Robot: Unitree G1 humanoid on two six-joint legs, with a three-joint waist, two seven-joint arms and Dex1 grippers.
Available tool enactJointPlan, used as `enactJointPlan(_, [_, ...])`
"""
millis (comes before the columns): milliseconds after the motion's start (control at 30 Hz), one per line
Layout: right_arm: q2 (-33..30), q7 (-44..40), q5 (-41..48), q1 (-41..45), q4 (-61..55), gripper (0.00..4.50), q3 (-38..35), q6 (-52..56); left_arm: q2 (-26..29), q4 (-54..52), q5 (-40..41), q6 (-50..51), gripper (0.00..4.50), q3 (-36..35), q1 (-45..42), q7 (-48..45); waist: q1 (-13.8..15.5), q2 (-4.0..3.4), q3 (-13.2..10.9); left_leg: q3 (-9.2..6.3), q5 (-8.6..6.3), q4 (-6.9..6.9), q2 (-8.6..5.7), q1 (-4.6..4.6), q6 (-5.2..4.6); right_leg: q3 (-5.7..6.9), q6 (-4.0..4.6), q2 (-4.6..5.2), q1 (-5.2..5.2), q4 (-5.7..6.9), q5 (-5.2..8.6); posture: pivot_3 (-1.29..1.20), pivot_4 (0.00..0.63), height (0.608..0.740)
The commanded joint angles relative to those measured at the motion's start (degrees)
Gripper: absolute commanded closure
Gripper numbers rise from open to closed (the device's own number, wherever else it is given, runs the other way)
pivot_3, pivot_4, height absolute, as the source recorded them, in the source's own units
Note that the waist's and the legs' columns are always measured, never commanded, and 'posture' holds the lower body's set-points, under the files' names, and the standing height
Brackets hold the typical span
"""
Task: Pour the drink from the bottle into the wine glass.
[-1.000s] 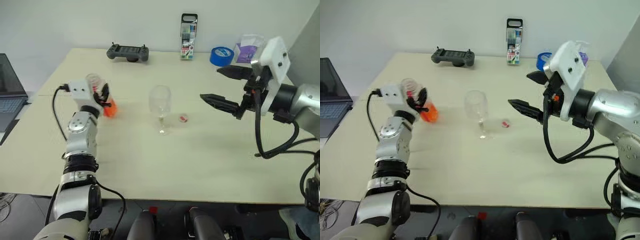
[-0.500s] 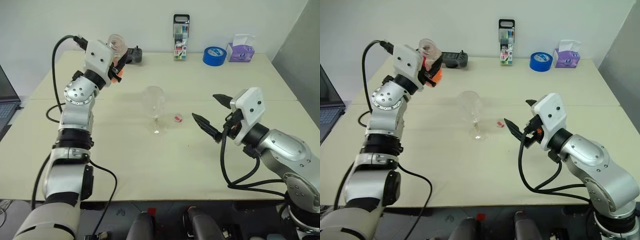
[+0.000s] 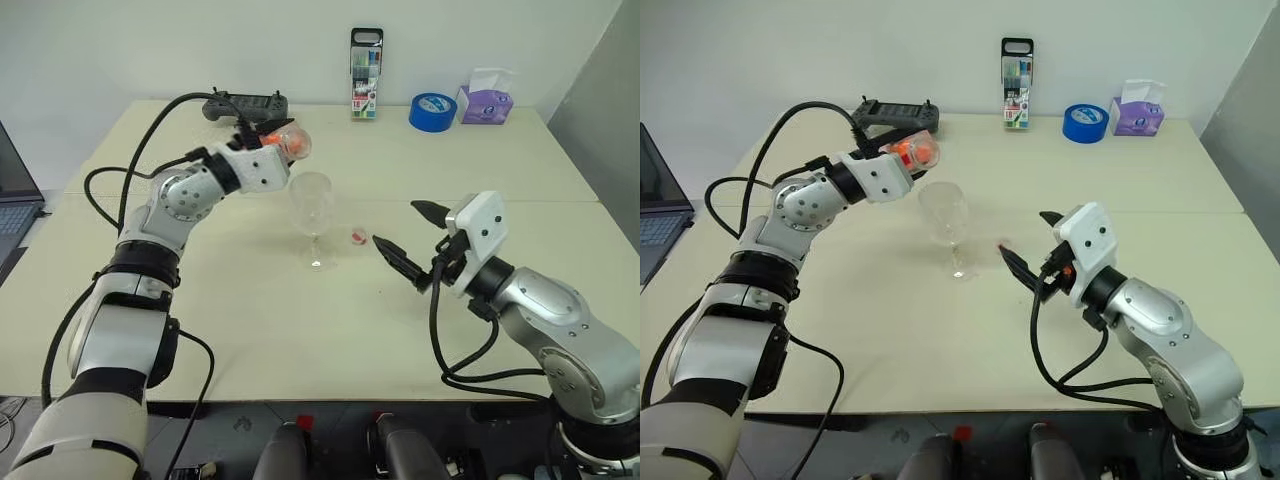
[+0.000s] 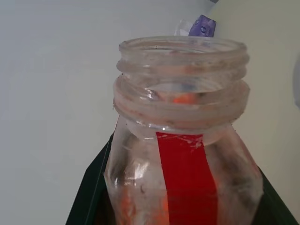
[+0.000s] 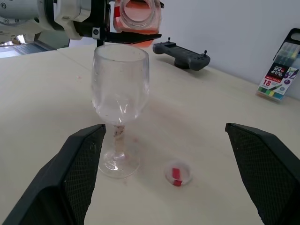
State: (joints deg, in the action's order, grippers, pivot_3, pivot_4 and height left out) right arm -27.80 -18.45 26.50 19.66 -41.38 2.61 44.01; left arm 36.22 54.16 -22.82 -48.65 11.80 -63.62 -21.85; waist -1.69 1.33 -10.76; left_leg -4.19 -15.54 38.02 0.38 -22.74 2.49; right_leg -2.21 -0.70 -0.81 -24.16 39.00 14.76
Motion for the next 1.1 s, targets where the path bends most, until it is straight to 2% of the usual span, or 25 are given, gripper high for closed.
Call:
enactJointPlan(33, [0.4, -0.9, -0.7, 0.9, -0.6, 0.11, 0.2, -2.3, 1.9, 0.5, -3.0, -4.5, 2.81, 1.0, -3.4, 3.6, 0.0, 0.00, 0.0, -0.01, 0.00, -0.02, 0.00, 0.01, 0.00, 0.00, 0.00, 0.00, 0.00, 0.00, 0.00, 0.00, 0.150, 0.740])
enactJointPlan(567, [0.2, -2.3, -2.0, 0.3, 0.2, 0.11, 0.0, -3.2, 4.8, 4.3, -13.0, -11.7, 2.81, 5.7, -7.5, 14.1, 0.0, 0.00, 0.0, -0.01, 0.00, 0.02, 0.07, 0.01, 0.00, 0.00, 0.00, 0.03, 0.00, 0.04, -0.01, 0.00, 0.150, 0.740])
enactJointPlan(1100, [0.2, -3.9, -2.6, 0.7, 1.3, 0.11, -0.1, -3.5, 7.1, 4.3, -20.1, -12.8, 2.81, 9.1, -9.1, 21.9, 0.0, 0.00, 0.0, 0.00, 0.00, 0.05, 0.06, 0.02, 0.01, 0.00, 0.01, 0.03, 0.00, 0.08, -0.01, 0.00, 0.150, 0.740])
